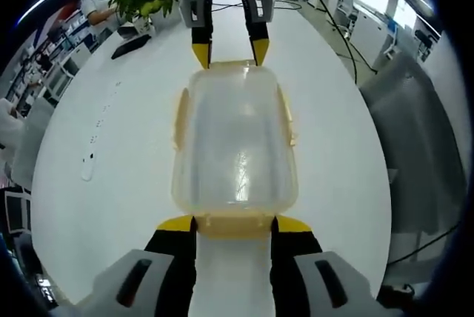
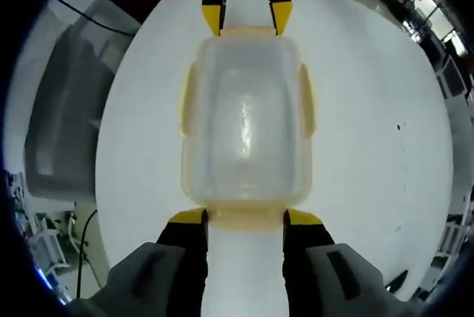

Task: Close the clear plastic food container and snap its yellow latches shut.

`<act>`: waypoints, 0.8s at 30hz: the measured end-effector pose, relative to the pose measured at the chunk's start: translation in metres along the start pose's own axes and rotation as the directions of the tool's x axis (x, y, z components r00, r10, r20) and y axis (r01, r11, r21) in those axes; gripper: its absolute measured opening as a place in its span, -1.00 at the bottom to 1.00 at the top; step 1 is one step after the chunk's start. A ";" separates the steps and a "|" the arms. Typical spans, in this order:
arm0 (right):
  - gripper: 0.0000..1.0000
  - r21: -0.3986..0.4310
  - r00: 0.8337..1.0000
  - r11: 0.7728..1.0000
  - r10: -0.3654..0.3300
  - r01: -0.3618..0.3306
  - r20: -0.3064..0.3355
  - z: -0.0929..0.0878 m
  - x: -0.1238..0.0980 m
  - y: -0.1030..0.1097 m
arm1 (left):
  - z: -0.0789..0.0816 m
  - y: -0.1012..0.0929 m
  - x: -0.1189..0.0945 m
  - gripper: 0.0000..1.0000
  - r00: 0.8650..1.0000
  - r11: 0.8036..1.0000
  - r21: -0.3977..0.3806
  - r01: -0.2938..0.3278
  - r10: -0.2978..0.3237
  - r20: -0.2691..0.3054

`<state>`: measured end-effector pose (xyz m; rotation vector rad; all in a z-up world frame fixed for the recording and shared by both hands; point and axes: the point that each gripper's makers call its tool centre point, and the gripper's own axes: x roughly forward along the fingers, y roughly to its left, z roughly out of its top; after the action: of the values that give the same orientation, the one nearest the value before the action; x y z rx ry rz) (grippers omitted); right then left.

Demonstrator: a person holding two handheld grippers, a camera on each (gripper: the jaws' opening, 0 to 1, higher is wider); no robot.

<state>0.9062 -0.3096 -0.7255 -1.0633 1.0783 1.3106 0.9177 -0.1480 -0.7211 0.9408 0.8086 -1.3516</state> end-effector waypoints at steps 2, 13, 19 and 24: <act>-0.29 -0.002 1.000 1.000 0.000 0.000 -0.005 0.000 0.000 -0.001 | -0.001 0.000 0.001 -0.35 1.000 1.000 -0.003 -0.001 0.001 -0.001; -0.28 -0.001 1.000 1.000 0.006 -0.006 -0.010 0.000 0.001 0.000 | -0.002 0.000 0.003 -0.34 1.000 1.000 -0.003 0.004 -0.004 0.004; -0.27 0.000 1.000 1.000 0.002 -0.002 -0.022 -0.002 0.003 0.001 | -0.002 -0.001 0.006 -0.33 1.000 1.000 0.027 -0.012 0.012 -0.003; -0.36 -0.024 0.998 1.000 -0.018 0.017 -0.057 -0.012 0.009 -0.001 | -0.005 0.003 0.009 -0.32 1.000 0.997 0.073 -0.023 0.024 -0.012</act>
<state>0.9069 -0.3201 -0.7362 -1.1312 1.0957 1.2886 0.9218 -0.1468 -0.7308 1.0141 0.7601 -1.3630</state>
